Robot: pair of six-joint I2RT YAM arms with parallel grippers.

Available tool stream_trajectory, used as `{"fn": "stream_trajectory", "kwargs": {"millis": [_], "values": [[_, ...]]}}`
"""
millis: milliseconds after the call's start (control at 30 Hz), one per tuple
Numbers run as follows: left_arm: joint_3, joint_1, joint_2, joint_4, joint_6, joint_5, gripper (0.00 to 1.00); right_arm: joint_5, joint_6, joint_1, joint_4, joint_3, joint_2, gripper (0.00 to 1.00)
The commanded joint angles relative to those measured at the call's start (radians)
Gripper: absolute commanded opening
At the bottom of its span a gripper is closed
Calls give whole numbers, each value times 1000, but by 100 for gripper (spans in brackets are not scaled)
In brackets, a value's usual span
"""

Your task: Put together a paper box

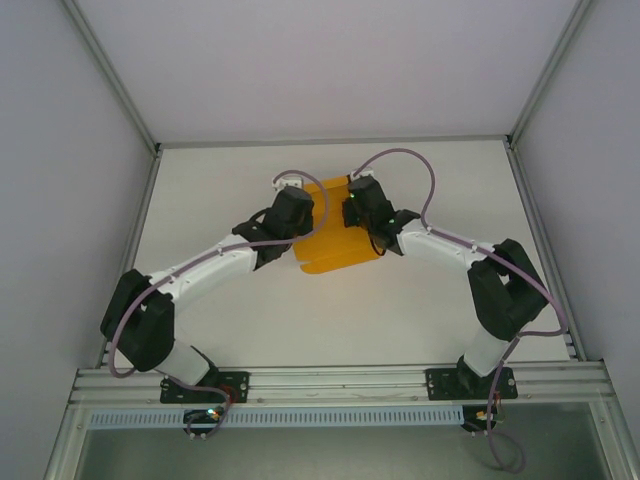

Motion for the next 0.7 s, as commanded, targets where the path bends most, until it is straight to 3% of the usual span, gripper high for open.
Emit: {"fn": "stream_trajectory", "kwargs": {"millis": [0, 100, 167, 233, 467, 667], "values": [[33, 7, -9, -62, -2, -60, 0, 308, -62, -13, -164, 47, 21, 0], [32, 7, -11, -58, -9, -65, 0, 523, -152, 29, -244, 77, 79, 3], [32, 7, -8, -52, -12, -62, 0, 571, -115, 34, -294, 95, 106, 2], [41, 7, -2, -59, -15, -61, 0, 517, -56, 28, -282, 83, 101, 0], [17, -1, -3, -54, -57, -58, 0, 246, 441, -73, -189, -24, -30, 0], [36, -29, 21, -59, -55, -69, 0, 227, 575, -105, -227, -26, -53, 0]]}}
